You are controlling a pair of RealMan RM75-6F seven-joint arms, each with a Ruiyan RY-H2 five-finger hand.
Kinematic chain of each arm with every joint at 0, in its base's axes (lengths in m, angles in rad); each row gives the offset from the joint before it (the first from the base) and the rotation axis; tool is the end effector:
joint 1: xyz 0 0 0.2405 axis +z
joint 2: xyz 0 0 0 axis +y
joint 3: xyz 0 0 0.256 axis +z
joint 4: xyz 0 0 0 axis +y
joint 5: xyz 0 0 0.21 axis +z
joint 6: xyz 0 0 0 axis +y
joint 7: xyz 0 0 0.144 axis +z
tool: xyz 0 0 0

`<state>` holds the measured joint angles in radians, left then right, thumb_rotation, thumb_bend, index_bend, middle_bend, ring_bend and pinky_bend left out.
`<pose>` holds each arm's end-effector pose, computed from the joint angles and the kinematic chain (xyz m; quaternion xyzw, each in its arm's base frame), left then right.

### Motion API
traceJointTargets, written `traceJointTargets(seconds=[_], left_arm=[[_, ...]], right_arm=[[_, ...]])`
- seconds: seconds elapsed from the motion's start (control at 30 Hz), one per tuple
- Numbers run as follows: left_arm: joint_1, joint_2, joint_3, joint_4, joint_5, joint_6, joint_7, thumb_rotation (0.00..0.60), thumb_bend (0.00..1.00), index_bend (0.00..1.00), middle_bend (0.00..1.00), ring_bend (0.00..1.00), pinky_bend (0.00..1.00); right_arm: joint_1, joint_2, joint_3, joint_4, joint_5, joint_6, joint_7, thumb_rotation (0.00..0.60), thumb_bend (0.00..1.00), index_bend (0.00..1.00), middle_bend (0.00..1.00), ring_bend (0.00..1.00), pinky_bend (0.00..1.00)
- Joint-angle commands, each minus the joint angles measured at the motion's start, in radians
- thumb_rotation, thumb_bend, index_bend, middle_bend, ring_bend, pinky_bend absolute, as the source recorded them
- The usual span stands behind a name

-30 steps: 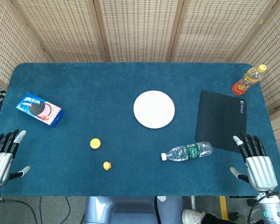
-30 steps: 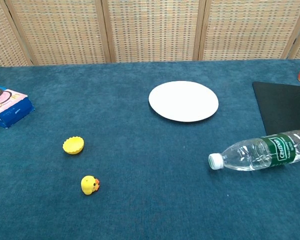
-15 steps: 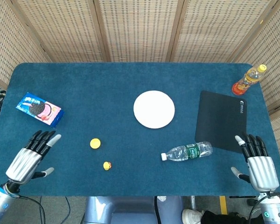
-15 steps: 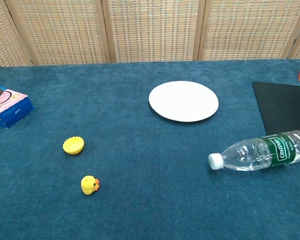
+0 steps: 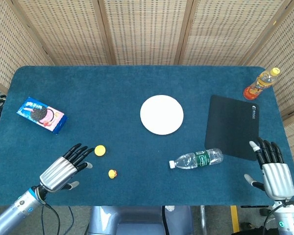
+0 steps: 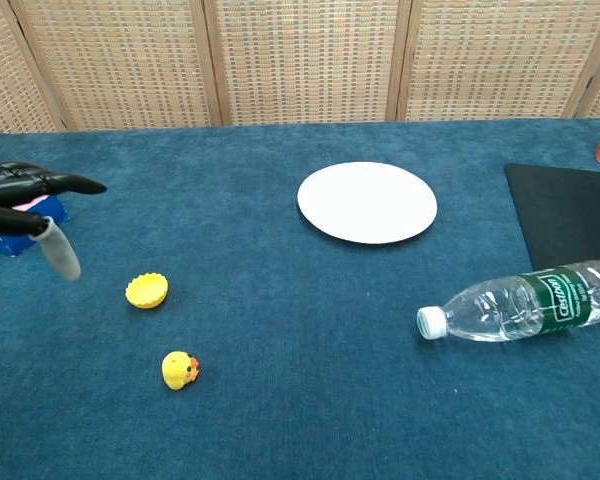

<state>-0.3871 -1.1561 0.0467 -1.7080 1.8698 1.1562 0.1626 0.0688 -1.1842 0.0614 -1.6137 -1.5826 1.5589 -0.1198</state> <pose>-0.2096 0.2082 0.0701 -0.8299 -0.2458 -0.3691 0.3385 -0.2919 -0.1772 0.1457 0.6063 -0.3340 0.4091 0.5946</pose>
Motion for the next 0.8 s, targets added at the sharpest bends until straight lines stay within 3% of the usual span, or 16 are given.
traceJointTargets(seconds=[0.03, 0.8], left_arm=[[-0.033, -0.026, -0.007, -0.012, -0.034, -0.056, 0.04, 0.6, 0.19, 0.39, 0.0, 0.0, 0.01], [-0.178, -0.184, -0.075, 0.002, -0.266, -0.296, 0.279, 0.6, 0.25, 0.35, 0.0, 0.0, 0.01]], right_arm=[[0.0, 0.002, 0.001, 0.0, 0.001, -0.001, 0.003, 0.6, 0.0, 0.08, 0.0, 0.0, 0.01], [0.004, 0.015, 0.014, 0.004, 0.029, -0.014, 0.047, 0.6, 0.0, 0.08, 0.0, 0.0, 0.01]])
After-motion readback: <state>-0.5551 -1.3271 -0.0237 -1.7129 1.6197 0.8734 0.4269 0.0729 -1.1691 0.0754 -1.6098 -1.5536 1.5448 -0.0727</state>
